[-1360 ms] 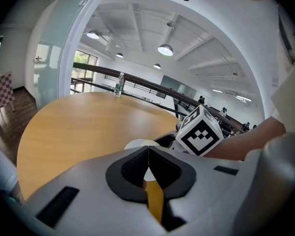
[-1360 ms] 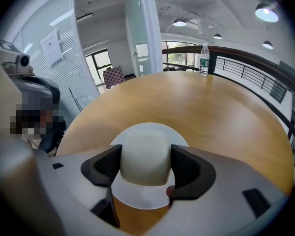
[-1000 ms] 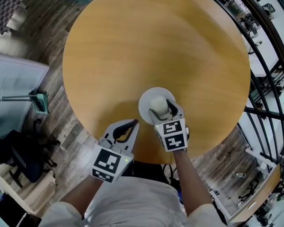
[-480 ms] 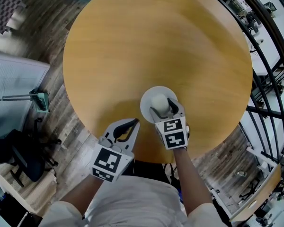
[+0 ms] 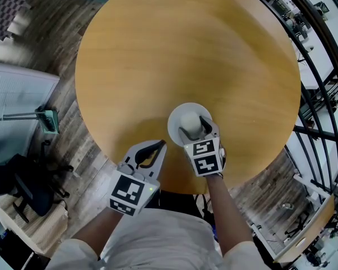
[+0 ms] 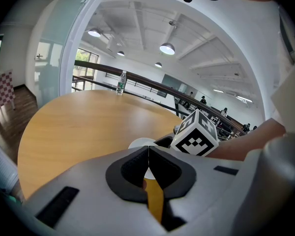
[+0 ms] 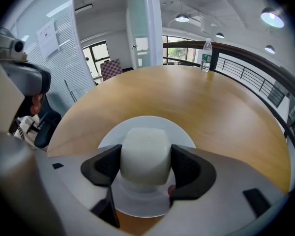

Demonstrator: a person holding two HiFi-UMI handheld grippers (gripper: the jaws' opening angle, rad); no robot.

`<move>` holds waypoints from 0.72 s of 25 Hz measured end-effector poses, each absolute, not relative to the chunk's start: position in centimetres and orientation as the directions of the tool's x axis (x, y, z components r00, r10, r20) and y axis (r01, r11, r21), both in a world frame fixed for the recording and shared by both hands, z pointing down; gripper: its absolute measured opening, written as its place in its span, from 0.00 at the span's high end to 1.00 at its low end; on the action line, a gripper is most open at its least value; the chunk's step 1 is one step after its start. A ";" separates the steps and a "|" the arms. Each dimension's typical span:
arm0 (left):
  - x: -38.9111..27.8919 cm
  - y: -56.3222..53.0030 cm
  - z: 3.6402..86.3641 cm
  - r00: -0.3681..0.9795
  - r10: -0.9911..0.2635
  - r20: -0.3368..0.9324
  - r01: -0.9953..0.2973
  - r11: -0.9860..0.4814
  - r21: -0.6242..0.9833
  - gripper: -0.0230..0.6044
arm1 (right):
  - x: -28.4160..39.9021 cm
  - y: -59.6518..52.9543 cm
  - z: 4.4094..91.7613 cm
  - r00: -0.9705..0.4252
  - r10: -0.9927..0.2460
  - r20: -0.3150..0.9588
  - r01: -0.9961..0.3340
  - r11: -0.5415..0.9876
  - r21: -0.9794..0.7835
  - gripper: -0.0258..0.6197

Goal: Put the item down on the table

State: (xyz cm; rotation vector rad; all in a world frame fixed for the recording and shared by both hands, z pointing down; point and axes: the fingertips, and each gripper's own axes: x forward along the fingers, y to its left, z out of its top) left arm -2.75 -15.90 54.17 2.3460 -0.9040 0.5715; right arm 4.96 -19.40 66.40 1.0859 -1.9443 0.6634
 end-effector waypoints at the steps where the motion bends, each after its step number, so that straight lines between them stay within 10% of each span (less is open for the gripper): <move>1: -2.7 -15.9 54.1 0.683 -0.470 0.559 -0.707 -0.619 0.342 0.93 | 5.0 -19.4 66.4 -0.316 -0.451 0.835 -0.867 0.494 -0.061 0.47; 18: -3.1 -16.0 53.4 0.676 -0.482 0.557 -0.715 -0.614 0.336 0.93 | 4.8 -20.0 64.3 -0.339 -0.490 0.803 -0.869 0.490 -0.068 0.47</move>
